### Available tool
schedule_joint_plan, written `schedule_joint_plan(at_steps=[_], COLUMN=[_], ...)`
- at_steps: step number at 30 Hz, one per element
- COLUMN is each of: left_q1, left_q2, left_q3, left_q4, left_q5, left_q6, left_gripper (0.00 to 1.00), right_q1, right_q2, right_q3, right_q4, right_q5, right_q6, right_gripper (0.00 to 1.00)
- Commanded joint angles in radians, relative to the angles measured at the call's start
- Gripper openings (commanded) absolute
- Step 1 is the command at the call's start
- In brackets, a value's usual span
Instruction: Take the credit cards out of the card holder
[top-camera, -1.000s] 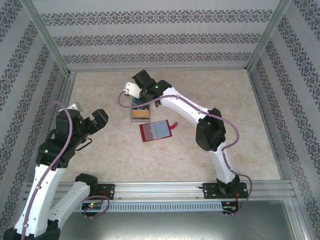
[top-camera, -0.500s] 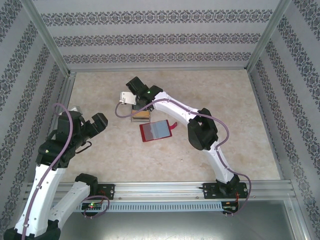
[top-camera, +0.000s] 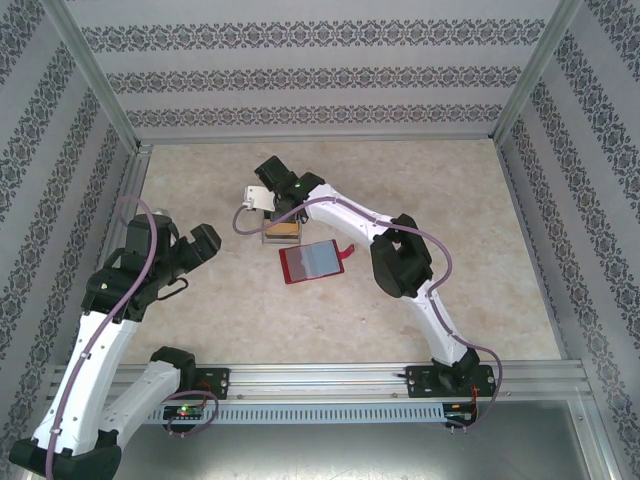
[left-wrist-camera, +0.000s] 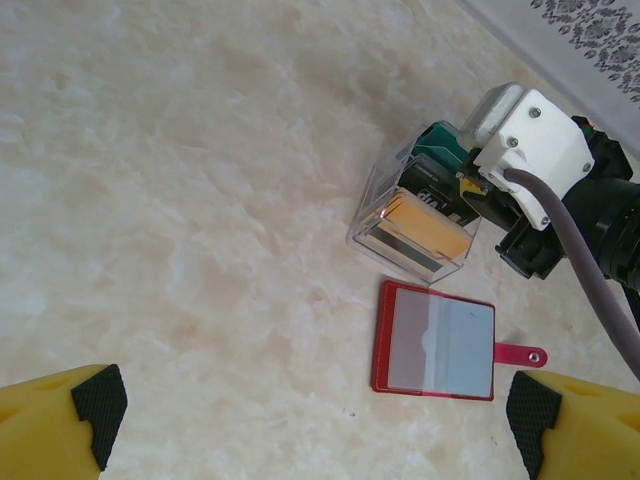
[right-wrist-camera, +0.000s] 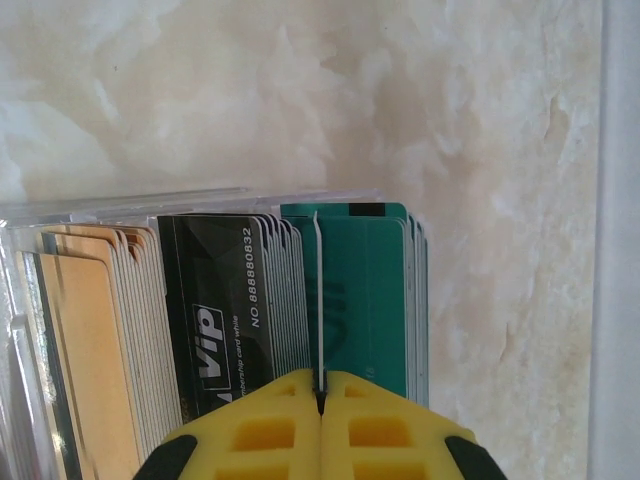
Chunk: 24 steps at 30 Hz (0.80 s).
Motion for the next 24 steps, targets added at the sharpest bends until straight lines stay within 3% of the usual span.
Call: schedule_joint_plan(at_steps=[1,8,24], left_q1=[0.010,0.010,0.010], left_q2=[-0.002,0.009,0.003], left_q3=[-0.015,-0.026,-0.037], left_q4=[0.007,0.022,0.032], left_q5=[0.007,0.017,0.025], left_q6=[0.005,0.006,0.000], left_gripper=[1.00,1.00,0.99], right_q1=[-0.016,-0.019,-0.039], right_q2=[0.018,0.027,0.015], right_q3=[0.024,0.022,0.045], right_q4=[0.006,0.012,0.043], right_q5=[-0.004,-0.001,0.042], right_q6=[0.010,0.036,0.099], right_gripper=[0.05,0.27,0.34])
